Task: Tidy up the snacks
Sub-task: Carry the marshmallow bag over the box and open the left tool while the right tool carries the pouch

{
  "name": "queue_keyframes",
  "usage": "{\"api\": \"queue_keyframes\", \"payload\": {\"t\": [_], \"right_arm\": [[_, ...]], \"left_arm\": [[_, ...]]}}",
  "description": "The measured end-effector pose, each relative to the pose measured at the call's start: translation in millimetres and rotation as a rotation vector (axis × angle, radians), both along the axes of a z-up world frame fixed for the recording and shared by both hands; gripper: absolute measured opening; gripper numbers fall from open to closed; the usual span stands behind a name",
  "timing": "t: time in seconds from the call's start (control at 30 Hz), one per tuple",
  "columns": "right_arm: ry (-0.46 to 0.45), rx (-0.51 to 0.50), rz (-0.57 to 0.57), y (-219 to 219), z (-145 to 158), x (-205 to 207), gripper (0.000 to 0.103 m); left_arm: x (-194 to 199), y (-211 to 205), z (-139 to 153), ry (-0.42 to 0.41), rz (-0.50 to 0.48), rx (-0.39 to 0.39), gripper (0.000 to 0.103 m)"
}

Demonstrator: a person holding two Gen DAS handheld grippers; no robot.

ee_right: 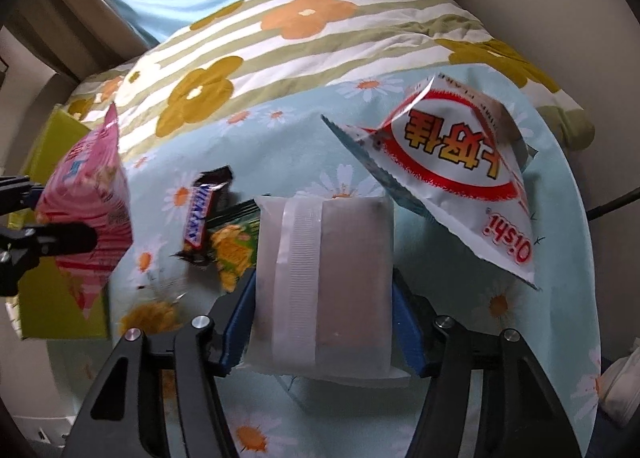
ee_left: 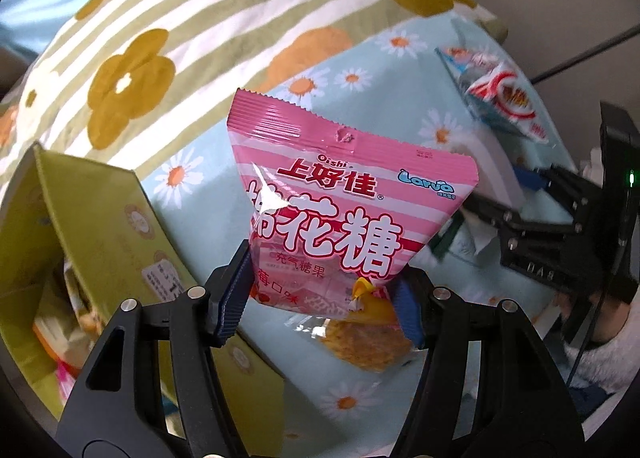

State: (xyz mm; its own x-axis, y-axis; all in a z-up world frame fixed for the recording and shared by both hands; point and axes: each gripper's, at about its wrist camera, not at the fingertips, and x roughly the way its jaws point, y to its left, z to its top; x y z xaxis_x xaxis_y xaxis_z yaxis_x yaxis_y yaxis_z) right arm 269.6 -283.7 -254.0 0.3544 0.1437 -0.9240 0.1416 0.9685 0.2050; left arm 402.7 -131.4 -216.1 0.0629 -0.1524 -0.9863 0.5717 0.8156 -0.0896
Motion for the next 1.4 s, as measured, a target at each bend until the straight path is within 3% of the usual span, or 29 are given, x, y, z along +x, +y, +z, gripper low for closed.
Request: {"api": "queue_keyframes", "payload": {"t": [0.3,0.53,0.8,1.07,1.4], "right_arm": [[-0.119,0.023,0.105,13,62,-16,0.058],[-0.239,0.027,0.275,42,118,-14,0.058],[-0.321,0.081,0.428,112,152,-6,0.058],[-0.348,0.104,0.48,193,161,1,0.058],[-0.299,0.107,0.409,266,144,9,0.058]], "left_arm": [[-28,17,45,-0.069,0.164,-0.108,0.059],[-58,76,90,-0.164,0.43,-0.204,0.059],[-84,164,120,-0.271,0.622,-0.192,0.059],[-83,268,122,-0.302,0.705,-0.176,0.059],[-63,354,86,-0.243,0.714,-0.181,0.06]]}}
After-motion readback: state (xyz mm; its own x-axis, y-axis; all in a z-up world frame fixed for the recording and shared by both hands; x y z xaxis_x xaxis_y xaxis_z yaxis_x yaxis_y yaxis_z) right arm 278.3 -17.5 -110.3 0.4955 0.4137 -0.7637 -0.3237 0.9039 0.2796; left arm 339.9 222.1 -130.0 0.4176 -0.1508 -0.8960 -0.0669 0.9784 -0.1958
